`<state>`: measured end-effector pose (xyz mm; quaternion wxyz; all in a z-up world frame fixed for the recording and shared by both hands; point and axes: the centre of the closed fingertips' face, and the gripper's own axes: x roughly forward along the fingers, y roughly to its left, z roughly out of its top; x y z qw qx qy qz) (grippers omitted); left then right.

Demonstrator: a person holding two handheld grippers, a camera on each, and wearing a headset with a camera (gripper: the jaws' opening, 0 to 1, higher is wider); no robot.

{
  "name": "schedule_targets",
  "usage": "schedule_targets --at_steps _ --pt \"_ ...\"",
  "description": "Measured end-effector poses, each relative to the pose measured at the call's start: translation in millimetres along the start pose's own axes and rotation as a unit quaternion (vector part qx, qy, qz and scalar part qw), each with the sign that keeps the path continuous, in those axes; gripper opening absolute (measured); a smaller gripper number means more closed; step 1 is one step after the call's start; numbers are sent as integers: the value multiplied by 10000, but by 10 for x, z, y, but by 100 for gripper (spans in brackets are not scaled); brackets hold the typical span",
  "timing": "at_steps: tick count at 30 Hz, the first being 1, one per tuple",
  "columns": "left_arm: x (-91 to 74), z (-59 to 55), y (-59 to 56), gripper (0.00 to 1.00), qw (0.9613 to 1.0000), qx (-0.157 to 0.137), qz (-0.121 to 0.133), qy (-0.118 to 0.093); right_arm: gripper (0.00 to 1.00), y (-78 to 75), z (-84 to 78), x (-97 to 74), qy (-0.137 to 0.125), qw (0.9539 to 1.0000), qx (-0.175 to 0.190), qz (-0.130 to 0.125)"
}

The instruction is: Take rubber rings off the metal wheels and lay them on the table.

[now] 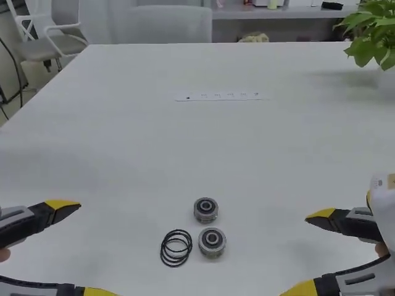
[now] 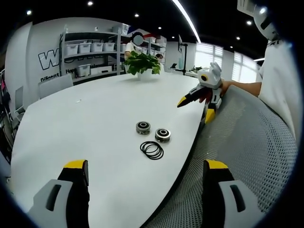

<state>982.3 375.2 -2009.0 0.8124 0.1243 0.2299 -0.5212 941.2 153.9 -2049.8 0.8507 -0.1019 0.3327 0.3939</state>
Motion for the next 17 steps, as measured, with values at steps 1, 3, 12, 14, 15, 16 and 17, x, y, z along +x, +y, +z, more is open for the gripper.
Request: schedule_targets --at_steps 1,3,12,14,15,16,17 --pt "1 -5 -1 99 10000 -3 0 11 84 -4 1 -4 -4 10000 9 -15" --pt "1 -28 -5 99 10000 18 9 77 83 -4 5 -7 -13 10000 20 -42" --pt "-28 -54 34 96 9997 -166 155 72 74 -11 -43 -10 12 9996 222 -144" --pt "-43 -42 50 95 9996 -186 218 24 72 -20 -22 -20 -40 9995 259 -199" --pt "-50 -25 61 95 9994 -215 252 -31 70 -28 -12 -28 -73 9993 280 -225" --pt "-53 -14 68 95 9993 -243 275 -70 68 -35 -8 -33 -94 9992 301 -241" --pt "-57 -4 74 95 9990 -306 296 -117 66 -44 -4 -40 -124 9990 332 -264"
